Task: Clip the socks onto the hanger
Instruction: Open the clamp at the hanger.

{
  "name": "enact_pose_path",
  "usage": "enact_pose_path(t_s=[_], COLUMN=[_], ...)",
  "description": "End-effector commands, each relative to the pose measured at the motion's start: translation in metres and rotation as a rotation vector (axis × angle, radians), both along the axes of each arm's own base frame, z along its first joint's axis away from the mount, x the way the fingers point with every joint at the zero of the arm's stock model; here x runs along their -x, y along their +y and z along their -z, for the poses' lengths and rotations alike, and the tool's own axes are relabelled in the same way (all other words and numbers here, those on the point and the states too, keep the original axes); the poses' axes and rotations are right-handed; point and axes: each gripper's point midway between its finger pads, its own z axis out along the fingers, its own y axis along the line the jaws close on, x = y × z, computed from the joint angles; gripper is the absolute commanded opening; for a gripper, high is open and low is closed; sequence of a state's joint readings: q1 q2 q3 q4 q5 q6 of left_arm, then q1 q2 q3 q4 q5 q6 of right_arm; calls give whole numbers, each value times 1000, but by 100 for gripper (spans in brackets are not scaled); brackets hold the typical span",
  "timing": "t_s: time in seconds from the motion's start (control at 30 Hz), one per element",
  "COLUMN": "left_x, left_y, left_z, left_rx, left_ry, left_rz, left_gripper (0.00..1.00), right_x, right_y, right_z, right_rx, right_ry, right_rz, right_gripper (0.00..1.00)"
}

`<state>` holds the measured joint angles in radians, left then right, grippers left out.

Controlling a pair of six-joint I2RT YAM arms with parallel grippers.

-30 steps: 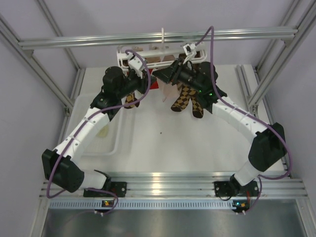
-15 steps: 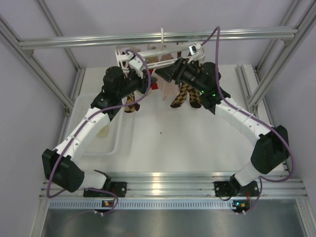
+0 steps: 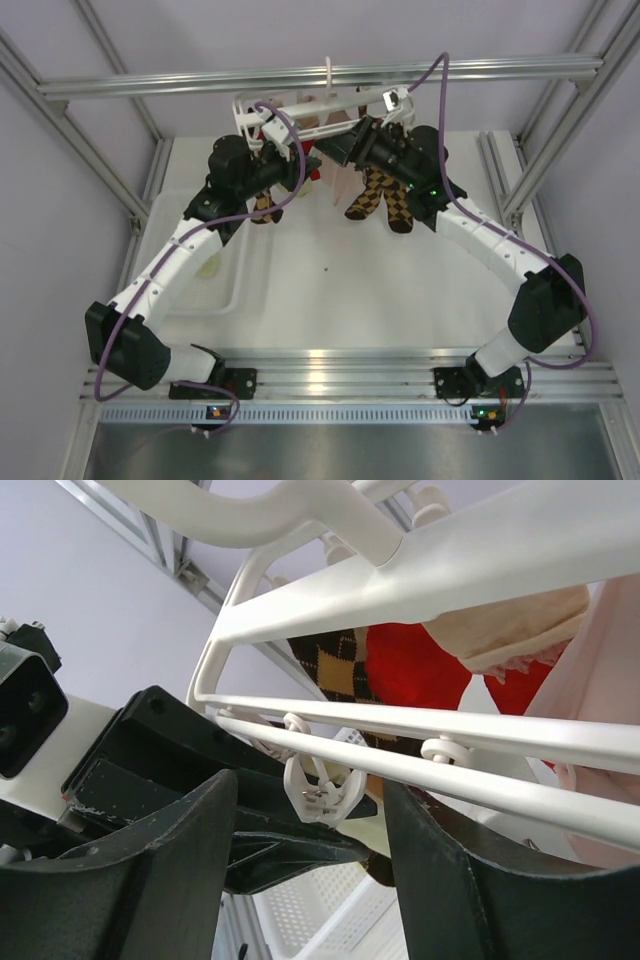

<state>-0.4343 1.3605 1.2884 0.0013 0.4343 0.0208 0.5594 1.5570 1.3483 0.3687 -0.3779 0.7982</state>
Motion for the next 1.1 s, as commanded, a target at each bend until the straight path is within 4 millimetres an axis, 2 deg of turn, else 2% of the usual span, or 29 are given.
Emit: enact_pose_path(t_s=[0.0,0.27,0.77,0.83,0.93,0.97,1.0,1.03,1.07], left_x=[13,17,20,20,21,22,23,25,28], left_y=[-6,-3,-8,-8,-8,-8,-7,-7,-6], left_z=[-21,-17,-11,-9,-9,-9,-10,-11,-12], left_rx=[48,22,-39,-45,-52,-53,-54,-53,-48], left_ry=[-71,-158,-228,-229,-234,-233,-234,-235,-229], left_rz=[59,63,70,69,72,74,75,77,76], left_gripper=[0,0,0,0,0,3,9,26,34], right_x=[-1,-1,-5,-5,-6,-6,-6,-6,-6], right_y=[4,5,10,11,10,9,8,8,8], right_z=[-10,-7,-5,-7,-7,-8,-8,-8,-8], right_rx=[-33,-31,-38,-39,-39,-39,-39,-37,-35], right_ry=[-10,5,44,41,38,30,31,29,23], right_rz=[-32,-44,-54,-54,-48,-46,-43,-41,-40], right_gripper=[59,52,52,49,31,21,18,14,10])
